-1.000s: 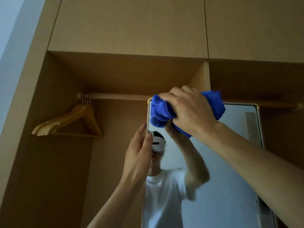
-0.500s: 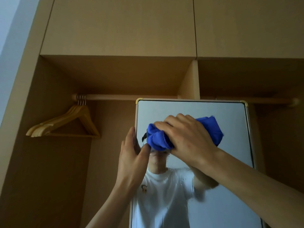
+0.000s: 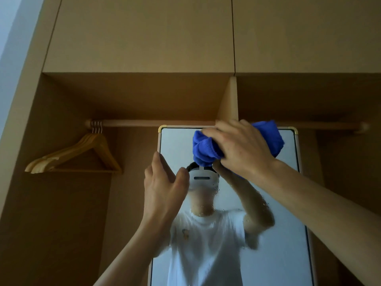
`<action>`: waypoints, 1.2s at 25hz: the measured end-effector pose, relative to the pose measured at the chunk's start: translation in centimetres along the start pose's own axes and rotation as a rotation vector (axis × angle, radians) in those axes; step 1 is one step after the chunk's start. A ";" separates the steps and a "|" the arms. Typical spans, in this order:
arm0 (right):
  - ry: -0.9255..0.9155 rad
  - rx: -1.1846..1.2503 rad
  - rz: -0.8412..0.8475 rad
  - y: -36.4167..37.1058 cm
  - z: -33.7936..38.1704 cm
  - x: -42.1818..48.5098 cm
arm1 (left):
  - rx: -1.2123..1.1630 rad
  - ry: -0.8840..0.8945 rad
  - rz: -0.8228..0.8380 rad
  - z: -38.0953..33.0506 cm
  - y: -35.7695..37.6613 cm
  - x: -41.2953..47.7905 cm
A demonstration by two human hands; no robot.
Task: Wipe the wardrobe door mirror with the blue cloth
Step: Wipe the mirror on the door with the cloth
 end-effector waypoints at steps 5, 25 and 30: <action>-0.044 0.068 0.062 0.9 2.4 -5.3 | 0.038 0.013 -0.023 -0.4 0.4 -1.0; 0.013 0.020 0.033 -0.8 -4.5 -5.8 | 0.545 0.530 -0.051 -10.3 6.0 2.0; -0.064 0.031 0.066 0.1 -2.1 -10.3 | 0.627 0.566 -0.043 -10.9 6.7 1.3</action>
Point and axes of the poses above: each hand's wrist, its own x-axis towards the middle knuckle, its own y-axis out of the palm, z = x × y, the point moved 4 cm from there along x, towards the middle knuckle, and after that the axes turned 9 degrees about -y, right-handed, at the moved point
